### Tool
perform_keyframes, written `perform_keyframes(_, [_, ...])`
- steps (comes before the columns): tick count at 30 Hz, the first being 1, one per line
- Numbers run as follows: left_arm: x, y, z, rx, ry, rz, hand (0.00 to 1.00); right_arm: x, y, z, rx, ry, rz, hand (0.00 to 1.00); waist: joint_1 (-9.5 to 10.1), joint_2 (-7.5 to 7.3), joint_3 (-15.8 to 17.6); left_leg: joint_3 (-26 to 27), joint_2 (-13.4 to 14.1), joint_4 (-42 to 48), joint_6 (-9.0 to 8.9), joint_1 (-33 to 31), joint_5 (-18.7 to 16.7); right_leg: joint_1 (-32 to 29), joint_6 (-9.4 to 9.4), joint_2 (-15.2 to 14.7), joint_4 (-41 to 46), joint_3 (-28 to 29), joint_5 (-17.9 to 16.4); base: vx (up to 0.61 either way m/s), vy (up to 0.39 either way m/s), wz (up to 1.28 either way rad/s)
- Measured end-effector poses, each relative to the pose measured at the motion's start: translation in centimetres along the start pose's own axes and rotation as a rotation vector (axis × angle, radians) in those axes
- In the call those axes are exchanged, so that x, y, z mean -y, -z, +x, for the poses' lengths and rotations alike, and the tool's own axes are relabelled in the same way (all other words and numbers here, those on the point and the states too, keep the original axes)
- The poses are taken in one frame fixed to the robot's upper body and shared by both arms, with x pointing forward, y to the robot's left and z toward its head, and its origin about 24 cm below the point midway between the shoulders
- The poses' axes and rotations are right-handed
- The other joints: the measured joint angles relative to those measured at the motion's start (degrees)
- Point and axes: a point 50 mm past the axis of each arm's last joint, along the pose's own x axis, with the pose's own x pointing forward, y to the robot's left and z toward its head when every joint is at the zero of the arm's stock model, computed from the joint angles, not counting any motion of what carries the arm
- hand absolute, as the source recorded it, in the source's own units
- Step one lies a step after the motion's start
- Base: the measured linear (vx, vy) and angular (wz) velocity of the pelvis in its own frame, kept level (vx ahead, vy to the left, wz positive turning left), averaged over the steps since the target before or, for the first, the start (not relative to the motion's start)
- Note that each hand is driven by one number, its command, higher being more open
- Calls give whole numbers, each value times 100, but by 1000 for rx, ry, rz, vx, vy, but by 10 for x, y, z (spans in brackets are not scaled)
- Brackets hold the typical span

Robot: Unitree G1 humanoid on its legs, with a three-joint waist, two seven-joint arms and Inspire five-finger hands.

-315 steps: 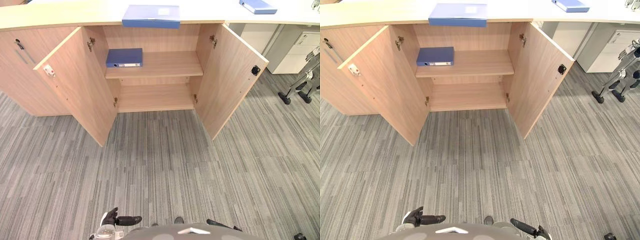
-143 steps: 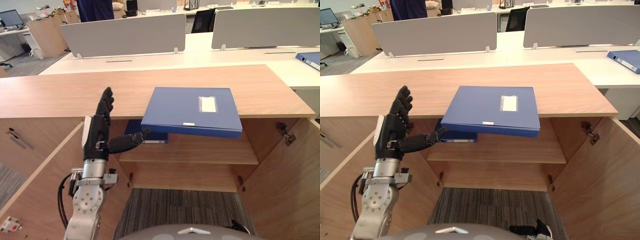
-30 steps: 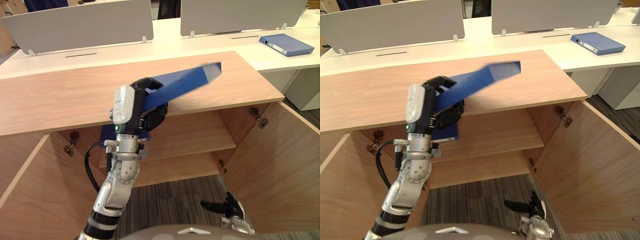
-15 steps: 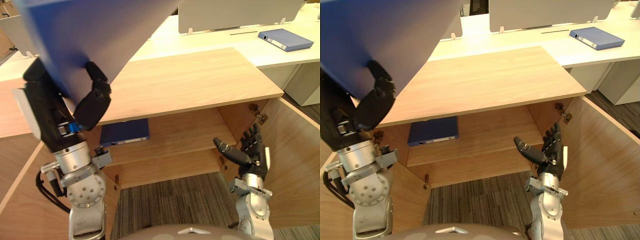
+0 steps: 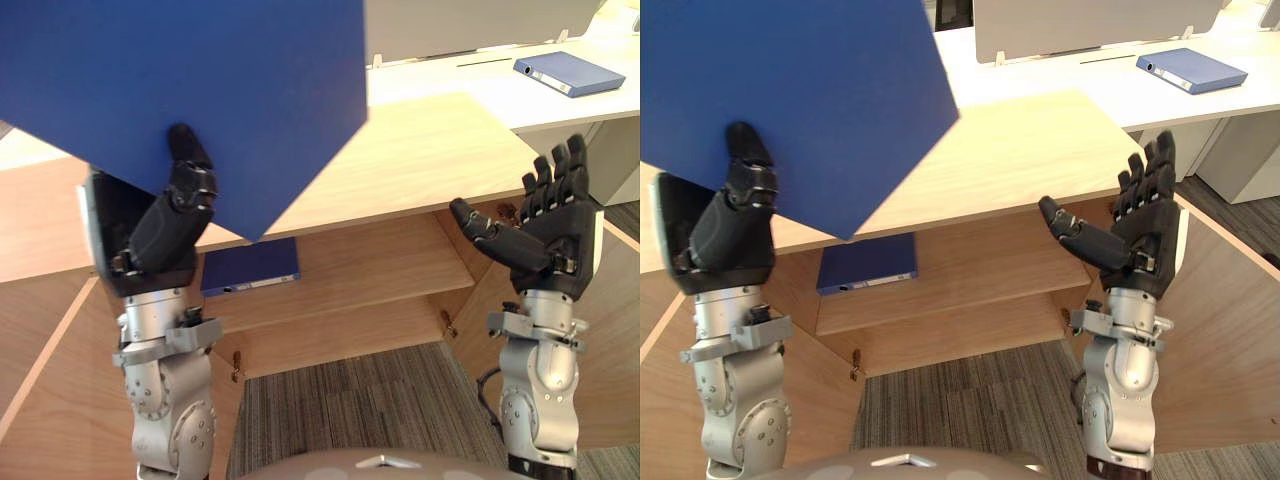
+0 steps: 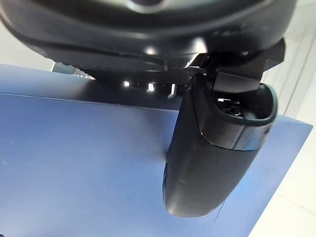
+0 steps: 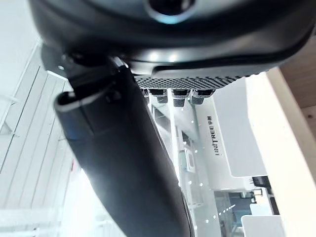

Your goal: Walk over to the cabinet, pick up the folder, carry it to the office cabinet, place the folder inside the office cabinet, then close the office cabinet door

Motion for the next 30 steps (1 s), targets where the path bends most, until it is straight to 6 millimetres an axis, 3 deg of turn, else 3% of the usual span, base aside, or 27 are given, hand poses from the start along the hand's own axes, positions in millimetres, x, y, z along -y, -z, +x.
perform_keyframes(7, [8,16,-3,-107,182,-78,0,-8,-17,21,86,-199,-56,100,0,55,-39,-62,1,0,15,-24,24,8,0,2,6,-64,0,-25,-7,4])
perform_keyframes(10, [11,23,-5,-160,248,-98,0,-21,-22,28,110,-337,-69,100,0,56,-66,-79,-3,-1,23,-23,32,25,1,-2,10,-80,1,0,0,1])
perform_keyframes(17, [13,34,-7,-231,316,-86,0,-36,-26,39,125,-554,-146,100,3,2,-105,-134,-5,-4,28,-20,70,40,0,-2,10,-130,3,-53,-8,4])
perform_keyframes(22, [16,41,2,-257,398,-69,0,-33,-23,51,103,-605,-188,100,14,-40,-135,-124,-8,-5,44,-53,97,4,24,-3,4,-115,46,-55,-3,-1])
perform_keyframes(23, [15,42,4,-263,417,-54,0,-33,-22,54,97,-615,-204,0,8,-40,-149,-117,-7,-5,42,-82,114,-27,27,-2,-2,-107,67,-58,2,-3])
perform_keyframes(30, [8,51,11,-319,483,19,0,-26,-16,65,29,-670,-273,0,2,-68,-170,-92,-2,-27,54,-98,147,-33,31,1,-63,-85,146,-61,3,-2])
